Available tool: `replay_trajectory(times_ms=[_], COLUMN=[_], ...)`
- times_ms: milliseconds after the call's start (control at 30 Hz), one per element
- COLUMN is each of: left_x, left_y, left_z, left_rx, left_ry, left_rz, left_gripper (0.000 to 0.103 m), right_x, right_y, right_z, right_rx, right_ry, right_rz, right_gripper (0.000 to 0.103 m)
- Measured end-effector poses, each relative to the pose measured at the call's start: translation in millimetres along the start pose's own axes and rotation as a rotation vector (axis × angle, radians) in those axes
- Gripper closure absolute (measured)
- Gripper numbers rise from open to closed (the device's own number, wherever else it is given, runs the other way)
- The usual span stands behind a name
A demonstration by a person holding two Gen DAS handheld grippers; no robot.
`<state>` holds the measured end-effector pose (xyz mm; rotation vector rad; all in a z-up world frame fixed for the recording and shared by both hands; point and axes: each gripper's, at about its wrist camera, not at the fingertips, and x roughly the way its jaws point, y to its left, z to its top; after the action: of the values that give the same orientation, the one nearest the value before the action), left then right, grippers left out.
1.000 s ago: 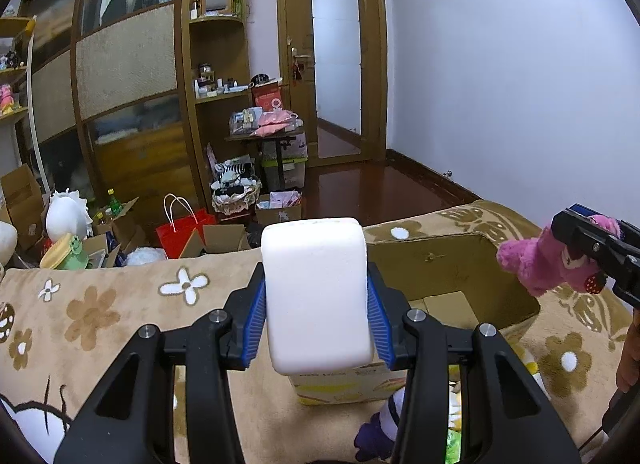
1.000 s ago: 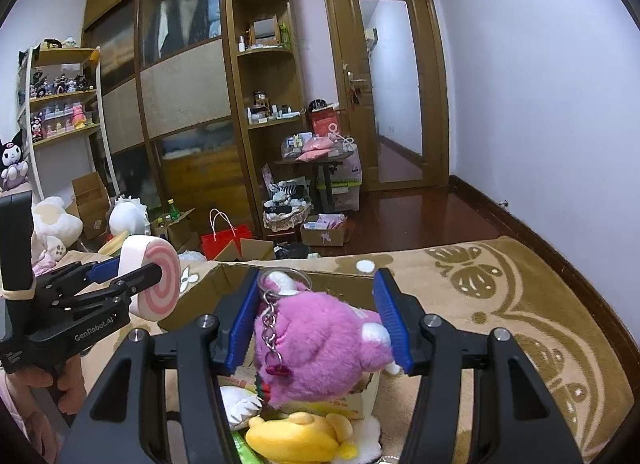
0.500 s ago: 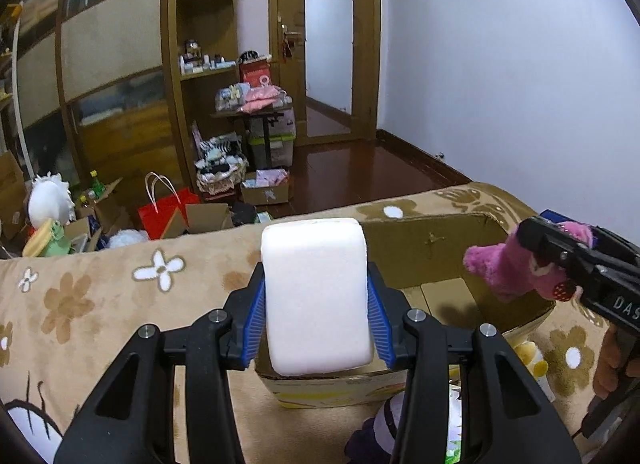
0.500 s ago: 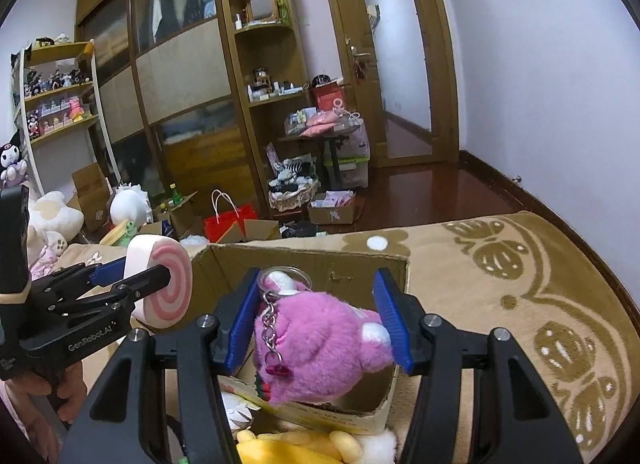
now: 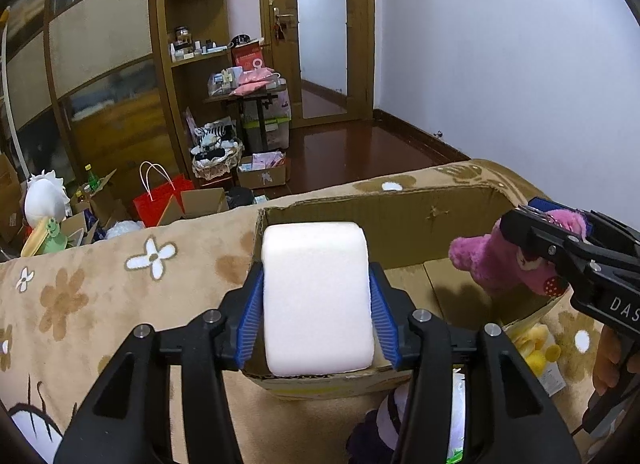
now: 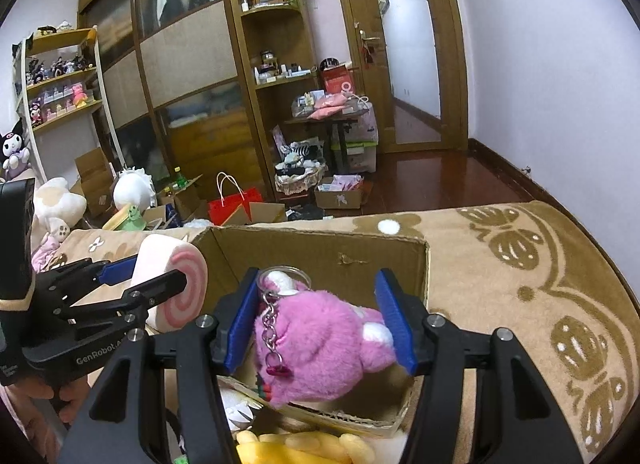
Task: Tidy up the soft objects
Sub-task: 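Carry both plushes over the box and open both tools to drop them inside, then withdraw both open tools from the box toward the remaining toys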
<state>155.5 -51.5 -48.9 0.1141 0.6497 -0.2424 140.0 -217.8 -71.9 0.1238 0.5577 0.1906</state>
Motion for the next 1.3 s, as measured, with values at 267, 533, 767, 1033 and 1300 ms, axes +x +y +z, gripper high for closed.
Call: replay_trajectory(times_ms=[267, 533, 767, 1033, 1300], left_x=[-1.6, -16.5, -35.8, -71.1, -100.1], left_y=[0.9, 6.3, 9.1, 11.1, 11.8], left_z=[-1.1, -2.2, -6.3, -13.0, -21.7], left_rx=[0.005, -0.003, -0.017, -0.038, -0.042], left_ry=[-0.002, -0.014, -0.01, -0.024, -0.017], left_rz=[0.021, 0.041, 0.055, 0.048, 0.041], left_gripper=[0.033, 0.017, 0.008, 0.005, 0.005], right_x=[0.3, -10.7, -33.7, -68.4, -96.3], right_y=[-2.5, -5.8, -7.3, -2.5, 2.8], right_z=[-1.5, -0.6, -0.7, -4.1, -9.2], right_rx=[0.031, 0.075, 0.111, 0.141, 0.137], right_ry=[0.007, -0.009, -0.035, -0.053, -0.046], right_rz=[0.008, 0.003, -0.024, -0.034, -0.053], right_gripper=[0.036, 0.016, 0.005, 0.0, 0.0])
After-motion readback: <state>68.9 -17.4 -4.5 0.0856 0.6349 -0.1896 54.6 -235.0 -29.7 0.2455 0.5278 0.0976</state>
